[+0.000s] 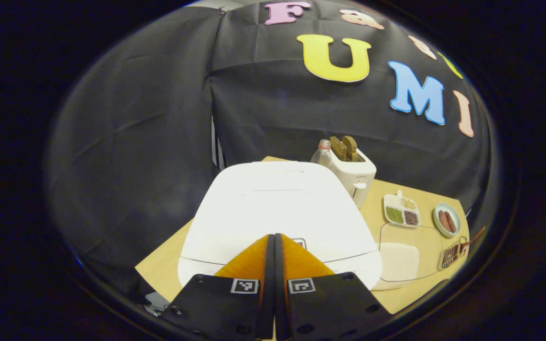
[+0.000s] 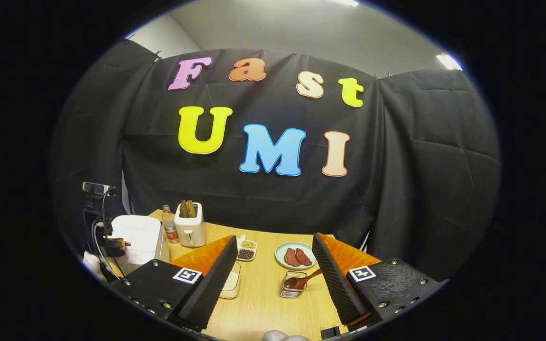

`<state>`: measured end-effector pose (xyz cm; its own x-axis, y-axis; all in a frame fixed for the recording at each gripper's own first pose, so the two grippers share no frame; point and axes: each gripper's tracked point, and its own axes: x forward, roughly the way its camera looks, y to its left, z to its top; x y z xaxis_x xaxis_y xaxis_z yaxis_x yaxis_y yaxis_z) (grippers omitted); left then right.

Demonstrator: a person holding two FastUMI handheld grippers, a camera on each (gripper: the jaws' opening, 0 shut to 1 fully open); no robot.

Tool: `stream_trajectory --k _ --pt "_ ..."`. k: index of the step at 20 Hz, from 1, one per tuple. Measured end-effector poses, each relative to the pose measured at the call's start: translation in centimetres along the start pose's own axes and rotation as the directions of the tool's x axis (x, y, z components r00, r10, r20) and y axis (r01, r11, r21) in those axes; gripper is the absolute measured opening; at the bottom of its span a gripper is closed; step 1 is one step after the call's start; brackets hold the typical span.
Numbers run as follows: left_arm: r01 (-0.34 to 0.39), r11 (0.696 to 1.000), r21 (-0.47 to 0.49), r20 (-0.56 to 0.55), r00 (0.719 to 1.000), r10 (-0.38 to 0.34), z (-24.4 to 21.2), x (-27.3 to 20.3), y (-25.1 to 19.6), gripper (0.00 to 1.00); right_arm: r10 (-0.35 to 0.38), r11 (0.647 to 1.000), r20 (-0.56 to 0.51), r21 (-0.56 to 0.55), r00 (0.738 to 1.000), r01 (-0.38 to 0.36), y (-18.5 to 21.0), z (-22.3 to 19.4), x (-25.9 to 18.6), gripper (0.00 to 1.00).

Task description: Close the left gripper, press the button to open the rice cooker; take a wooden spoon from the chopstick holder with the right hand, scoop a spoonful of rice and pour it into the rice cooker, then put the wooden spoon back into the chopstick holder.

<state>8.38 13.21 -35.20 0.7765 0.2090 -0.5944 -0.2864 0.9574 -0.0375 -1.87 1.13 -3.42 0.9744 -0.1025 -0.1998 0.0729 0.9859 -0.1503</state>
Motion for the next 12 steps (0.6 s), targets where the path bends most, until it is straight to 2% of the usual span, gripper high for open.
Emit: stream_trajectory --k 2,3,5,7,12 --pt "-0.01 1.0 0.018 0.063 0.998 0.008 1.3 -0.1 0.0 0.09 -0.011 1.0 -0.005 0.006 1.0 0.011 0.1 -0.2 -0.1 0.97" --pt "-0.017 0.999 0.04 0.132 0.991 0.012 3.1 -1.0 0.1 0.1 -0.008 1.0 -0.008 0.013 1.0 0.008 0.2 -0.1 -0.1 0.97" --pt "-0.05 0.994 0.1 0.3 0.954 0.018 8.2 -3.4 -0.1 0.09 -0.015 1.0 -0.003 0.021 1.0 0.015 -0.1 0.0 -0.2 0.97" --pt "-0.072 0.985 0.155 0.433 0.902 -0.002 13.1 -6.2 -0.9 0.09 -0.017 0.999 -0.002 0.036 1.0 0.017 0.2 -0.1 -0.2 0.97" --pt "0.016 0.991 0.13 0.54 0.837 -0.084 18.5 -12.4 -3.1 0.09 -0.014 0.997 0.051 0.08 0.999 0.01 0.1 0.4 -0.4 0.97"
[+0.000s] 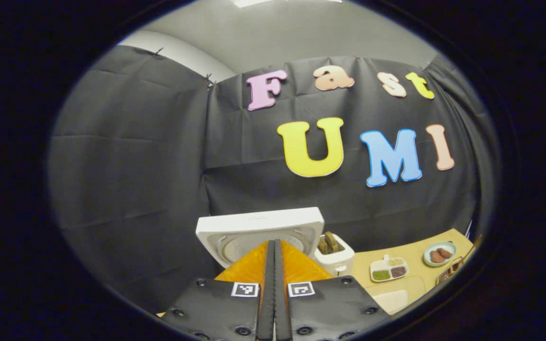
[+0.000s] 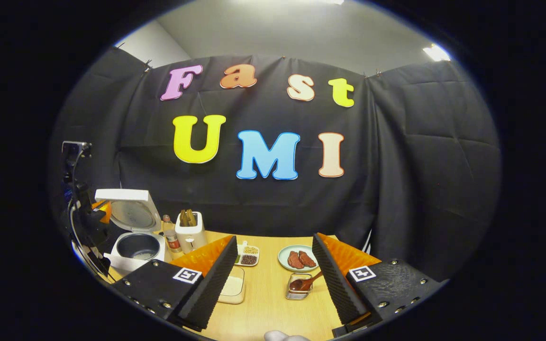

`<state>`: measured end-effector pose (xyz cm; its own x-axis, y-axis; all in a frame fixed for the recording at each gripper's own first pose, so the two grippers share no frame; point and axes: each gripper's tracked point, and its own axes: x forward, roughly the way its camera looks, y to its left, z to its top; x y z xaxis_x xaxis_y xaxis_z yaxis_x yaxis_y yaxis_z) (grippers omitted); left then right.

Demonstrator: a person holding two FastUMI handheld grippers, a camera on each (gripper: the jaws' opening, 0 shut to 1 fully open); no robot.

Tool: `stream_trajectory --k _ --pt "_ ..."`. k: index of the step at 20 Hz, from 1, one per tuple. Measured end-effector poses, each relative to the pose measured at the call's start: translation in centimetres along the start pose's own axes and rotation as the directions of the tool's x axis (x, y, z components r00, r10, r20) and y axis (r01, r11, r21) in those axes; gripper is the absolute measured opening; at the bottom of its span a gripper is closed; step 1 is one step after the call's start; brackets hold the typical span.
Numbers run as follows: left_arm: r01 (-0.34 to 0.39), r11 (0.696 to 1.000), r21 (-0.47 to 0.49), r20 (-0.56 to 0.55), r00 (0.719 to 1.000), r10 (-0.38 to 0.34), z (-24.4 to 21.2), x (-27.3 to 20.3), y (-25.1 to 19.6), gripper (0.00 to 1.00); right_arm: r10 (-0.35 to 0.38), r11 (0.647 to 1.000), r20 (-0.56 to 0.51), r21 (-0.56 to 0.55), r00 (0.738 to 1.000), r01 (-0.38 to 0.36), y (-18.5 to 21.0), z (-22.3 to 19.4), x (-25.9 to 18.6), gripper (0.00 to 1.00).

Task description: Close the left gripper, press the button to open the rice cooker; take a wooden spoon from the chopstick holder with the right hand, scoop a spoonful of rice and pour it into the rice cooker, then put the wooden spoon back into the chopstick holder.

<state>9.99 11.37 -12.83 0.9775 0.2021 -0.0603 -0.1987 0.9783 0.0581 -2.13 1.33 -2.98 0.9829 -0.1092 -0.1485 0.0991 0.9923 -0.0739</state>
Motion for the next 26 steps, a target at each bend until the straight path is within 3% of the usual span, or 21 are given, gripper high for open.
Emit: stream_trajectory --k 8,12,13,15,26 --pt "0.115 0.992 -0.047 0.018 0.993 -0.114 3.8 -5.1 -2.6 0.12 -0.033 0.999 0.018 0.038 0.999 0.032 -0.8 -0.2 0.4 0.97" --pt "0.162 0.985 -0.067 0.032 0.987 -0.16 4.1 -7.1 -3.0 0.99 -0.05 0.998 0.02 0.04 0.999 0.05 -1.8 -0.5 0.8 0.97" --pt "0.158 0.985 -0.072 0.029 0.987 -0.156 4.1 -7.5 -2.8 0.95 -0.056 0.998 0.023 0.036 0.998 0.056 -2.0 -0.5 0.8 0.97" --pt "0.143 0.988 -0.06 0.042 0.989 -0.14 4.2 -8.2 -2.1 0.97 -0.065 0.998 0.025 0.026 0.998 0.064 -2.3 -0.9 0.8 0.97" --pt "0.201 0.977 -0.075 0.069 0.978 -0.196 5.7 -9.1 -3.5 0.99 -0.093 0.994 -0.007 0.063 0.996 0.094 -3.4 -3.8 0.9 0.97"
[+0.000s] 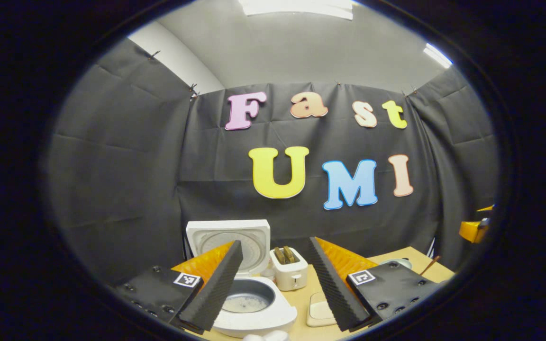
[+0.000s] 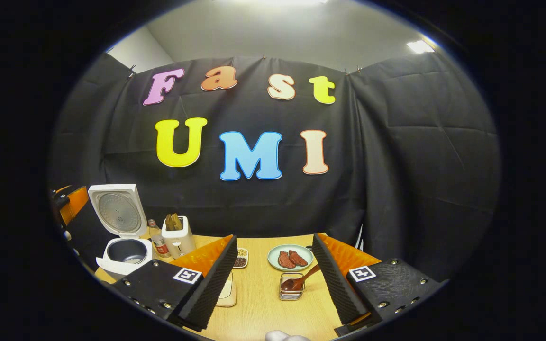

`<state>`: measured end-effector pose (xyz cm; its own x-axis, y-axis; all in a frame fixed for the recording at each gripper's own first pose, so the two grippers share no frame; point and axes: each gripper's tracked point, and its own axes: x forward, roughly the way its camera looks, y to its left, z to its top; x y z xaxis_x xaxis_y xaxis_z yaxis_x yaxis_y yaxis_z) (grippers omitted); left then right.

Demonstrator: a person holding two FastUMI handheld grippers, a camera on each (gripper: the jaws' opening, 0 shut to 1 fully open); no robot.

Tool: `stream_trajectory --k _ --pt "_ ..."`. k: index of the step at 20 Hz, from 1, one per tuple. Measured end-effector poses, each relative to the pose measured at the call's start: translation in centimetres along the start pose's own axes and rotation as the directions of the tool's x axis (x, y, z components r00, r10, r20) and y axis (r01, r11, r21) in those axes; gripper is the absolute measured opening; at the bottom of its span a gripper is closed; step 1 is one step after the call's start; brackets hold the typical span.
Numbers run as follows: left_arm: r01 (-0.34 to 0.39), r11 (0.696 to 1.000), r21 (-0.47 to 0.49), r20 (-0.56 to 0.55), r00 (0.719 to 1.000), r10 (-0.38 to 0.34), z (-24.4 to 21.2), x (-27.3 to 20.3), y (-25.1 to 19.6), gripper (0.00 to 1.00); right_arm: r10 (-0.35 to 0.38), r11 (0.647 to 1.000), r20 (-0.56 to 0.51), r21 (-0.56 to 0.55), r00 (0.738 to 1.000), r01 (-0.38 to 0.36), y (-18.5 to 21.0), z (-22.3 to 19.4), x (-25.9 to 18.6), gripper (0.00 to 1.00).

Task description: Close the left gripper, press the button to open the rice cooker; take a wooden spoon from the chopstick holder with the right hand, scoop a spoonful of rice and pour it into the rice cooker, then put the wooden spoon back into the chopstick holder.

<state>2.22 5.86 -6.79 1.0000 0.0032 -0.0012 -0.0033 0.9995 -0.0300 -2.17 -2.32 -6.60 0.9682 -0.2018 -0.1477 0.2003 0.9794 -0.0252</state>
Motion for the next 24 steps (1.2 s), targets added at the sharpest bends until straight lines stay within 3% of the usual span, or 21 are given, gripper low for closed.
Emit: stream_trajectory --k 11,17,24 --pt "0.039 0.998 0.041 -0.032 0.999 -0.038 -1.2 1.4 -0.9 0.99 -0.053 0.985 -0.159 0.156 0.986 0.078 -2.9 -12.1 2.8 0.97" --pt "0.062 0.996 0.064 -0.06 0.997 -0.058 -1.7 2.2 -2.0 0.99 -0.101 0.959 -0.216 0.239 0.971 0.153 -5.7 -17.5 8.7 0.97" --pt "0.031 0.995 0.094 -0.081 0.996 -0.024 -3.0 3.4 -1.6 0.97 -0.121 0.945 -0.268 0.265 0.956 0.194 -8.0 -22.4 17.3 0.96"
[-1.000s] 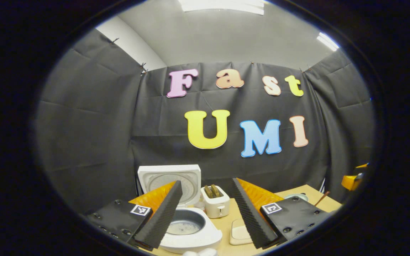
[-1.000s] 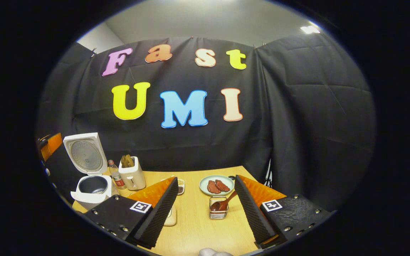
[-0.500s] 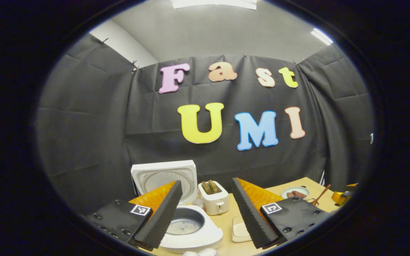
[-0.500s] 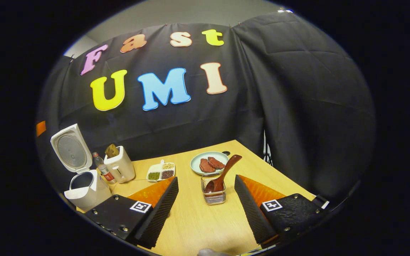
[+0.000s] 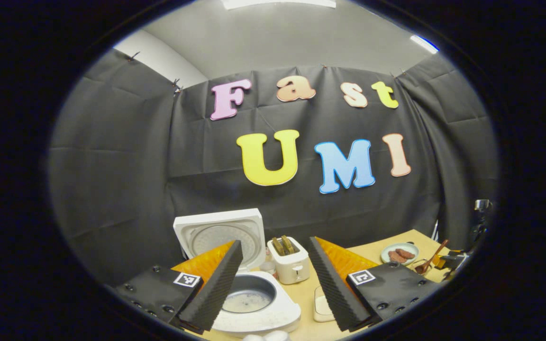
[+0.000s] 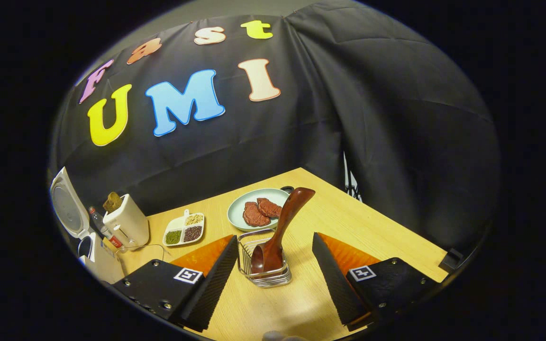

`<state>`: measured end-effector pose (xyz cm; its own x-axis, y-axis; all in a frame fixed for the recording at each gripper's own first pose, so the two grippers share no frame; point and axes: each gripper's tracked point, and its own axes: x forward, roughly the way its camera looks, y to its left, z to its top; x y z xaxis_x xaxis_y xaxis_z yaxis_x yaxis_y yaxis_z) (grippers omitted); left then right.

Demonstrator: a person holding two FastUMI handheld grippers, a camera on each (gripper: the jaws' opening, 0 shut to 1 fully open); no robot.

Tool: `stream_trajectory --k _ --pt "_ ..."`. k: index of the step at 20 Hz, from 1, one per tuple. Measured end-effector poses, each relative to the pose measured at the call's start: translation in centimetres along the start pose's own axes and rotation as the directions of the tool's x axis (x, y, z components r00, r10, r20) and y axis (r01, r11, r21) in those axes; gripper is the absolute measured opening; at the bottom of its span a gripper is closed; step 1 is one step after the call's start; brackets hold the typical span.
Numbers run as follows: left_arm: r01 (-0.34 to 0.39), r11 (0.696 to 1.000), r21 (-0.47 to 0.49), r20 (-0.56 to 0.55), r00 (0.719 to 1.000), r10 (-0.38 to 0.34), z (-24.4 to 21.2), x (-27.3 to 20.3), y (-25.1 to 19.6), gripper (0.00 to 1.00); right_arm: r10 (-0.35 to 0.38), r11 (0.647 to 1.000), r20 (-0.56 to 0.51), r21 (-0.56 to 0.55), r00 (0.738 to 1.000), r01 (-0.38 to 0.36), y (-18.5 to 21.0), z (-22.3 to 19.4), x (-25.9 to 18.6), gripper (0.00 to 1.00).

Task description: Close the left gripper, press the button to open the rice cooker; take a wooden spoon from the chopstick holder with the right hand, scoop a spoonful of rice and pour it into the rice cooker, then put the wooden spoon back into the chopstick holder.

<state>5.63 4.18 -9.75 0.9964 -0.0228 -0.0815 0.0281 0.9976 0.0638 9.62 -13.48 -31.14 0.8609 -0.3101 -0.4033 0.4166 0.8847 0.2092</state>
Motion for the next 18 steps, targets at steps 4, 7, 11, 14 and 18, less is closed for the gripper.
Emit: stream_trajectory --k 4,7,11,14,18 --pt "-0.009 1.0 0.002 -0.029 1.0 0.009 -1.1 1.0 -0.5 0.97 -0.001 1.0 0.002 0.016 1.0 0.001 0.1 0.0 4.9 0.96" --pt "-0.028 1.0 0.002 -0.055 0.998 0.028 -2.1 1.7 -0.8 0.96 0.004 0.999 0.001 0.041 1.0 -0.004 0.1 0.3 8.0 0.96" --pt "-0.036 0.999 0.001 -0.085 0.996 0.036 -3.2 2.3 -1.6 0.96 0.005 0.999 -0.001 0.032 1.0 -0.005 -0.2 0.5 10.3 0.96" --pt "-0.029 1.0 0.001 -0.089 0.996 0.029 -3.3 2.3 -1.7 0.98 0.002 1.0 0.017 0.028 1.0 -0.002 -0.6 0.9 10.7 0.96" --pt "-0.02 1.0 0.013 -0.081 0.997 0.021 -2.9 3.0 -2.6 0.97 0.009 0.999 0.003 0.034 1.0 -0.009 -0.8 1.0 10.9 0.79"
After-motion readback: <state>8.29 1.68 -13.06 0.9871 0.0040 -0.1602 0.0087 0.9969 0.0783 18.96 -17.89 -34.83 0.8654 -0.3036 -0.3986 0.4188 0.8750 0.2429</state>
